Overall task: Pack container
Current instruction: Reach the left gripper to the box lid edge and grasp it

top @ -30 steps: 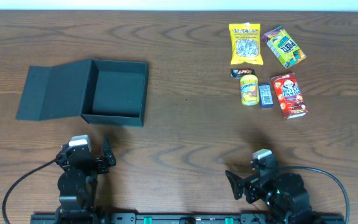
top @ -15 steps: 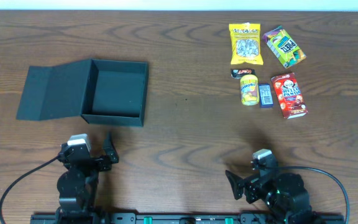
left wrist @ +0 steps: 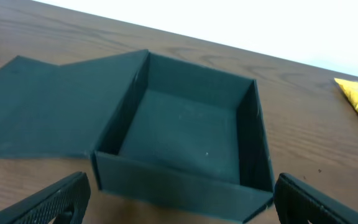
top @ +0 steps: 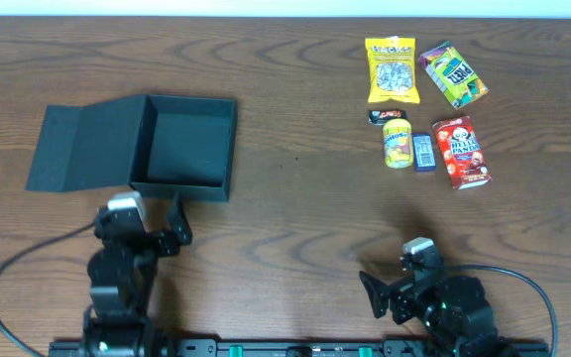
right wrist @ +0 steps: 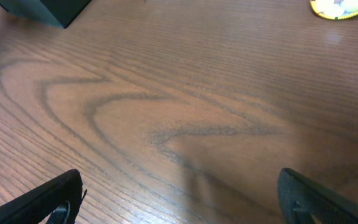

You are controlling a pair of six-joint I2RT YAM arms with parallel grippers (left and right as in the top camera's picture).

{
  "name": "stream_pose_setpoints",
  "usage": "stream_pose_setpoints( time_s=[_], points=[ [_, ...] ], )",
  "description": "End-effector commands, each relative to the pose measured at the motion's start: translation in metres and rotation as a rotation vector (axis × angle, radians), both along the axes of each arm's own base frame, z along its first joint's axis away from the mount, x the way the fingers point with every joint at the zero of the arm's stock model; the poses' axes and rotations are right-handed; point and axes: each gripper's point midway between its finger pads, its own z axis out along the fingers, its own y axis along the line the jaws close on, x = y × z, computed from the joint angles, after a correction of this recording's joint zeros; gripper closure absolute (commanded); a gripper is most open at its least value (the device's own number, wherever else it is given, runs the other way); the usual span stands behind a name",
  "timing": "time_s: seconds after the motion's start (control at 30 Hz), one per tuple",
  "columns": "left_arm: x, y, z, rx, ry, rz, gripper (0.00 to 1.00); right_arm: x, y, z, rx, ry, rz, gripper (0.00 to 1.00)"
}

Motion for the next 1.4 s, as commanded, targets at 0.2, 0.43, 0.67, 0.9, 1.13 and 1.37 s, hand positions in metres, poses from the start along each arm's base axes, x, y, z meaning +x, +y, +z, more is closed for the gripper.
stream_pose_setpoints(
  time_s=[0.2, 0.43, 0.67, 0.9, 1.13, 1.37],
  points=[
    [0.077, -0.002, 0.056, 0.074, 0.140, -0.025, 0.05, -0.001, 0.001, -0.002, -0.009, -0.006, 0.016, 0.01],
    [0.132, -0.045, 0.050, 0.174, 0.292, -0.147, 0.05, -0.001, 0.001, -0.002, -0.009, -0.006, 0.016, 0.01],
    [0.141, -0.101, 0.013, 0.157, 0.418, -0.318, 0.05, -0.001, 0.001, -0.002, -0.009, -0.006, 0.016, 0.01],
    [0.138, -0.105, -0.010, 0.144, 0.490, -0.339, 0.05, -0.001, 0.001, -0.002, -0.009, -0.006, 0.015, 0.01],
    [0.132, -0.114, -0.052, 0.117, 0.615, -0.389, 0.05, -0.001, 0.001, -0.002, -0.009, -0.006, 0.016, 0.01],
    [0.128, -0.119, -0.092, 0.116, 0.718, -0.407, 0.09, -0.001, 0.001, -0.002, -0.009, -0.006, 0.015, 0.01]
  ],
)
